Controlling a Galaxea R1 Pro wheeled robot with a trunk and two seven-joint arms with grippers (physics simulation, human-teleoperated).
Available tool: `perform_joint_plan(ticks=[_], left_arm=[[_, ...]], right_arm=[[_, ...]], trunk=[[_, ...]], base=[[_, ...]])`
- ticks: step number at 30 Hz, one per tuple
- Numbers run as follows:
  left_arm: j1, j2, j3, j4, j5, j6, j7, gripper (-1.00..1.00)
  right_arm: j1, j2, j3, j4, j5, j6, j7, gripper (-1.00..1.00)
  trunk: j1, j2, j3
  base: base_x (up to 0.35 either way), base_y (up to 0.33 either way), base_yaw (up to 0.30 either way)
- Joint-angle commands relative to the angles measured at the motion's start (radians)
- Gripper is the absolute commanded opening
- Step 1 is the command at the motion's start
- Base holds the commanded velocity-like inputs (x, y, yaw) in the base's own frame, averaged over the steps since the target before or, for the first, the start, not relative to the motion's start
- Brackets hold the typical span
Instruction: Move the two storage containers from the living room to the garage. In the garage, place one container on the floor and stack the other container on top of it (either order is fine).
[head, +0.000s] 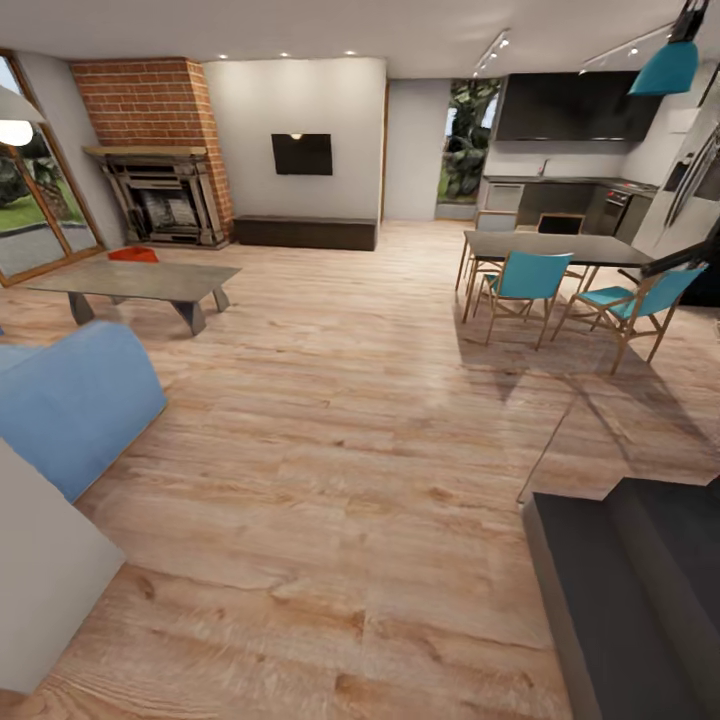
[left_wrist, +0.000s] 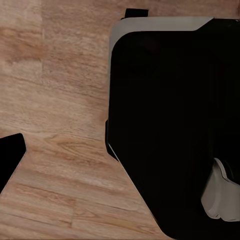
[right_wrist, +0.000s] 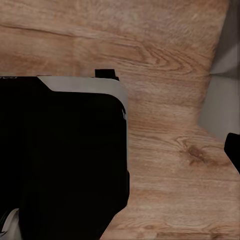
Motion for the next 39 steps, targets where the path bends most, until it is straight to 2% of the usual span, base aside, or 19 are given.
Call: perform_joint_plan(ticks=[1,10,23,39], left_arm=[[0.000,0.000,-0.009,-0.001,0.009,0.004,0.003,1.00],[0.000,0.000,-0.009,-0.001,0.009,0.004,0.003,1.00],[0.000,-0.001,-0.009,-0.001,0.009,0.004,0.003,1.00],[0.000,0.000,-0.009,-0.001,0.010,0.005,0.004,1.00]], right_arm=[[-0.001,0.001,0.008,0.003,-0.008,-0.004,0.000,1.00],[-0.001,0.001,0.008,0.003,-0.008,-0.004,-0.001,1.00],[-0.001,0.001,0.008,0.003,-0.008,-0.004,-0.002,1.00],[-0.001,0.001,0.008,0.003,-0.008,-0.004,-0.002,1.00]], trunk=[[0.001,-0.001,-0.001],[0.001,-0.001,-0.001],[0.001,-0.001,-0.001],[0.001,-0.001,-0.001]], base=[[0.322,0.000,-0.147],[0.322,0.000,-0.013],[0.322,0.000,0.228],[0.322,0.000,0.008]])
